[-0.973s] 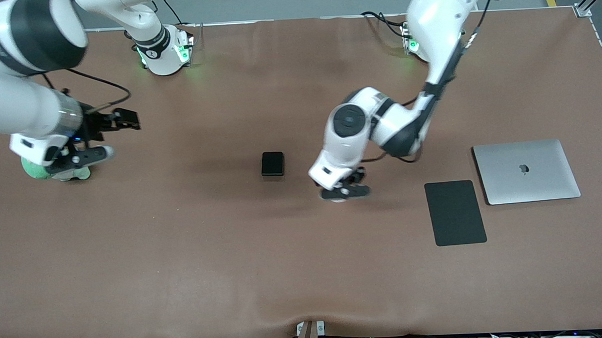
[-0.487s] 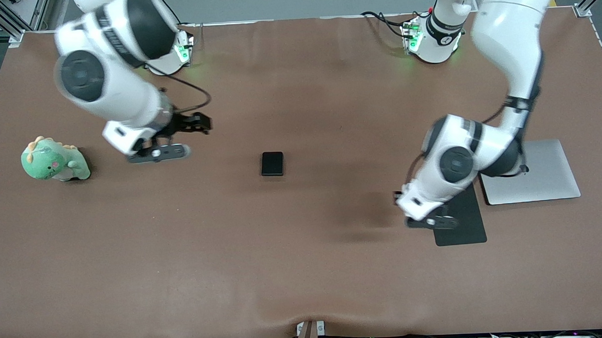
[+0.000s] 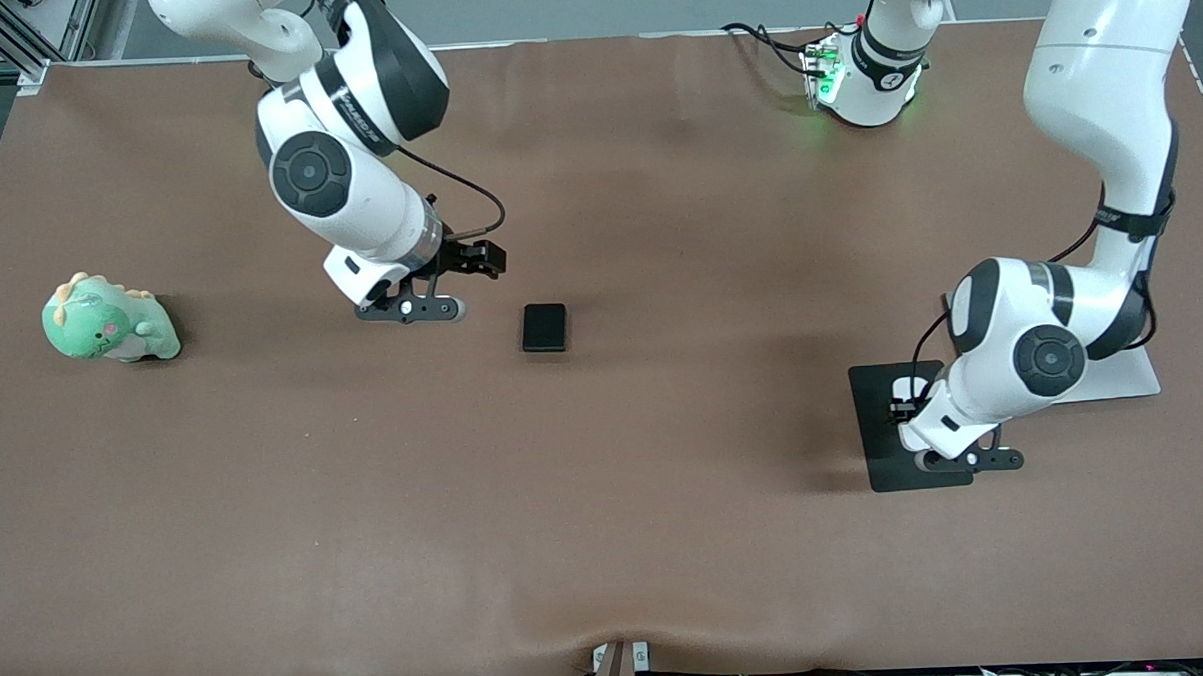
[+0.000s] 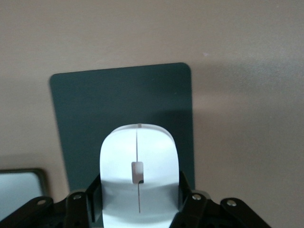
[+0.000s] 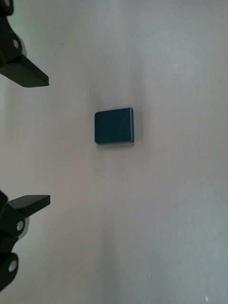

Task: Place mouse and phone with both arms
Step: 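Set the mouse on the pad while the right gripper grasps the phone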

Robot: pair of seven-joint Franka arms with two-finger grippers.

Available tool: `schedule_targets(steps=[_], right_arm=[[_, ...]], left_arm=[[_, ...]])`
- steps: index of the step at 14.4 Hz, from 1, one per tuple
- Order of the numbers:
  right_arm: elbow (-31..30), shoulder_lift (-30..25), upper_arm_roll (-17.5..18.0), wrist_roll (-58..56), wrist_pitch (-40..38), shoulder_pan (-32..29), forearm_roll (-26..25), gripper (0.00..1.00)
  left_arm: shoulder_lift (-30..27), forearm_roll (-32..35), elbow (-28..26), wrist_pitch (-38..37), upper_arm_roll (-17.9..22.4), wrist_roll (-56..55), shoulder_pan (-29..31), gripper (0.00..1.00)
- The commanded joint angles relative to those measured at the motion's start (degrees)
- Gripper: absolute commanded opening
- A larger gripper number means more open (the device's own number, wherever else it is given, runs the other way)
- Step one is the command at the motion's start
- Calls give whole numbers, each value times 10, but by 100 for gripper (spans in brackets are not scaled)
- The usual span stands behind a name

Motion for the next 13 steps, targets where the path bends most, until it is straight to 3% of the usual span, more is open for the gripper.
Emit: schedule_targets(steps=[1, 5, 10, 11, 12, 13], right_arm=[[-52, 2, -7, 13, 68, 25, 8, 100], [-49, 60, -7, 13, 95, 46, 9, 100], [-48, 127, -7, 23, 200, 81, 30, 100], [-48, 143, -7, 23, 216, 90, 30, 100], [-48, 160, -7, 24, 236, 101, 30, 100], [-48, 171, -7, 24, 256, 105, 30, 100]], left_arm=[[26, 17, -1, 43, 0, -7, -3, 0], [41, 44, 6, 71, 3, -6, 16, 0], [67, 39, 25, 75, 3, -13, 18, 0], [70, 39, 25, 75, 3, -13, 18, 4], [71, 40, 25, 75, 3, -13, 20, 21], [71, 40, 25, 75, 3, -6, 21, 62]])
